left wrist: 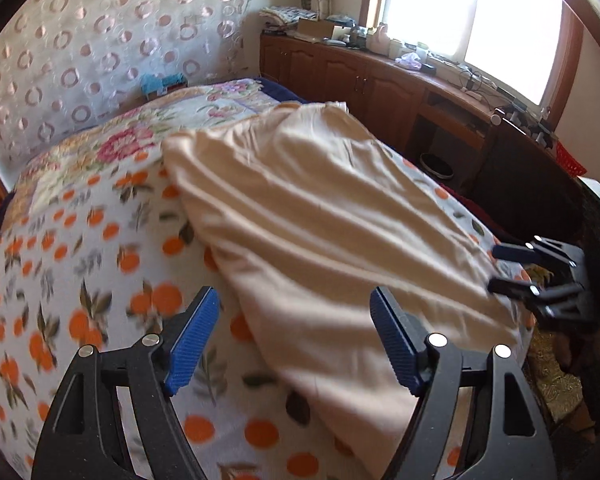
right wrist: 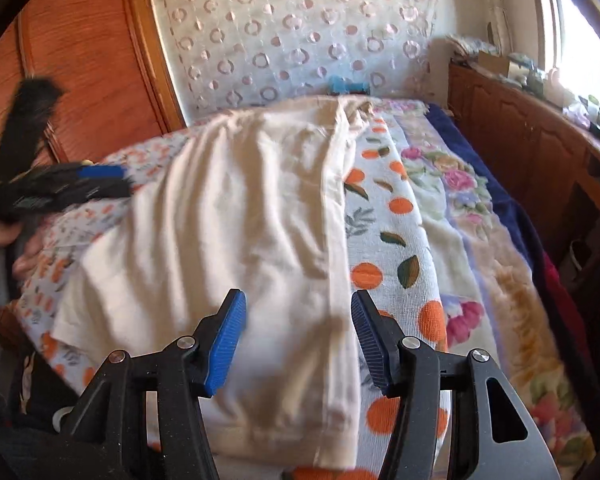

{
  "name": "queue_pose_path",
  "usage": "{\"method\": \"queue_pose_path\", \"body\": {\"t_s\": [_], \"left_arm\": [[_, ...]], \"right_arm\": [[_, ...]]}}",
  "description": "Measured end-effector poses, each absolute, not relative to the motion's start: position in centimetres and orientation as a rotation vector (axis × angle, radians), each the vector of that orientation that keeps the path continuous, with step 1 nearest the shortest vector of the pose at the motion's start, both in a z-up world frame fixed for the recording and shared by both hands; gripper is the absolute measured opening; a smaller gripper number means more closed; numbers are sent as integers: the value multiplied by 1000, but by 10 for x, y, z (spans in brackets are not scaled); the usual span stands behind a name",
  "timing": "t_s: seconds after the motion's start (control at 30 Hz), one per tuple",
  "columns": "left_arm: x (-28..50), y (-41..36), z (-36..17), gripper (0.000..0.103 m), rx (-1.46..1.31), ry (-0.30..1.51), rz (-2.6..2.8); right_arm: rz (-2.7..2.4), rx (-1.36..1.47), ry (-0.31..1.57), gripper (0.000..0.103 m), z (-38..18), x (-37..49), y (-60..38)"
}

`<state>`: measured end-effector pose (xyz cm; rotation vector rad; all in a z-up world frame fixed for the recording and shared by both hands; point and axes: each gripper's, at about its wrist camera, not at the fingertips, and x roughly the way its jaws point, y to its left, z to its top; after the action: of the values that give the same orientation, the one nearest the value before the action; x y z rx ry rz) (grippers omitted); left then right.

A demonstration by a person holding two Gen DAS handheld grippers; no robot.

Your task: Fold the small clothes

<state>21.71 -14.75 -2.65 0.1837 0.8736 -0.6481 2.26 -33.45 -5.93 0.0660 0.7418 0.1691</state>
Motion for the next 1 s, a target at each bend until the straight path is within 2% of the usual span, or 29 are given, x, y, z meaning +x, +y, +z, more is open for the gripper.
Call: {"method": "queue_pose_path", "body": {"t_s": [0.37,0.47,0.57,0.6,0.67,0.7,0.77,0.8,0.83,1.0], "left_arm": [[164,-123,-53,78,63,927,-661],[153,-126,-55,72,35,939,-683],[142,-127,-60,62,34,950,-691],[139,-127,-63,60,23,951,-694],[133,-130,-63,55,34,937,-698],[131,-131,-63,46,37,939,-703],[129,-134,-63,35,37,944,-718],[129,-136,-62,27,48,938,-721],[128,-136,-58,13,57,927,-728],[136,-133,-25,11,23,876,-798]], "right_arm": [[222,45,764,57,-59,33,-325],[237,26,767,57,-62,31,-321],[243,7,768,55,-65,32,-320],[243,-2,770,53,-65,33,-321],[239,-16,772,38,-65,32,-321],[236,-23,773,35,-65,32,-322],[247,-29,780,18,-63,29,-321],[266,-33,784,14,-63,29,-321],[275,-48,784,11,-63,30,-319],[359,-4,754,9,-44,36,-329]]}}
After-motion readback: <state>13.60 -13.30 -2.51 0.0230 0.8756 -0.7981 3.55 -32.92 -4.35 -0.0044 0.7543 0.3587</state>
